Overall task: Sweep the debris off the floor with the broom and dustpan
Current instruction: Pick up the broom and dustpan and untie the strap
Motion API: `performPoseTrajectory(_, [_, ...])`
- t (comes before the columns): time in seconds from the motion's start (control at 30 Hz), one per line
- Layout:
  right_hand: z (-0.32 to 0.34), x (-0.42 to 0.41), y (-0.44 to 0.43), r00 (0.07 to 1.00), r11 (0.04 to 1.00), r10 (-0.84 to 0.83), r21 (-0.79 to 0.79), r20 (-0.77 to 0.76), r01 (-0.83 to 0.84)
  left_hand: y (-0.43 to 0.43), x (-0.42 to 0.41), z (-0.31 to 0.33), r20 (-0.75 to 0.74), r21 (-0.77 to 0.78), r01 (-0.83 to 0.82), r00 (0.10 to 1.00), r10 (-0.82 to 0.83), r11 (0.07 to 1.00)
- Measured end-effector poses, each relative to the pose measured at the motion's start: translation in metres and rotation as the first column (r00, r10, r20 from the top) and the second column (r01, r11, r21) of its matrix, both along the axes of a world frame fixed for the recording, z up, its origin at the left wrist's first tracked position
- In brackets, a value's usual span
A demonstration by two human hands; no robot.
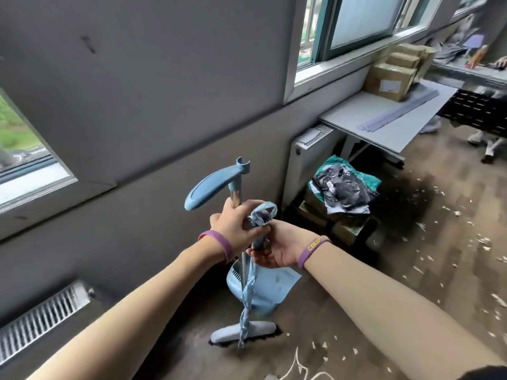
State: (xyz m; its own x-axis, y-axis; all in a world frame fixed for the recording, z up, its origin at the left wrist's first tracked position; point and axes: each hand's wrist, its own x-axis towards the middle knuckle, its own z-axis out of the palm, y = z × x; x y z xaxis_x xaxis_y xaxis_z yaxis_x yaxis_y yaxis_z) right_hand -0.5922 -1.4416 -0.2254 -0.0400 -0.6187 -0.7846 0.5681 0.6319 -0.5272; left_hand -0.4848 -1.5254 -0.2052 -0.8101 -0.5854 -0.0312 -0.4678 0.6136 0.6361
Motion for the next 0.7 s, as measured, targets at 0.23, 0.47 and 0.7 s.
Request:
performPoseTrajectory(0.23, [-0.055,0.027,0.03,0.974,0.953,-0.206,0.246,0.094,0.178,-0.001,0.044,-0.04,-0.283,0.194,0.098,0.958,-0.04,0.976])
performPoseTrajectory(0.47, [-0.126,0.051,0.066,0.957,0.916,0.094,0.401,-0.273,0.025,0.0,0.09,-0.081,-0.527,0.362,-0.2,0.762,0.377,0.911])
performPoseTrajectory(0.7, [-0.126,0.053,0.053,0.905,0.882,0.295,0.451,-0.307,-0.135,-0.001,0.101,-0.099,-0.376,0.514,-0.323,0.748,0.547,0.795])
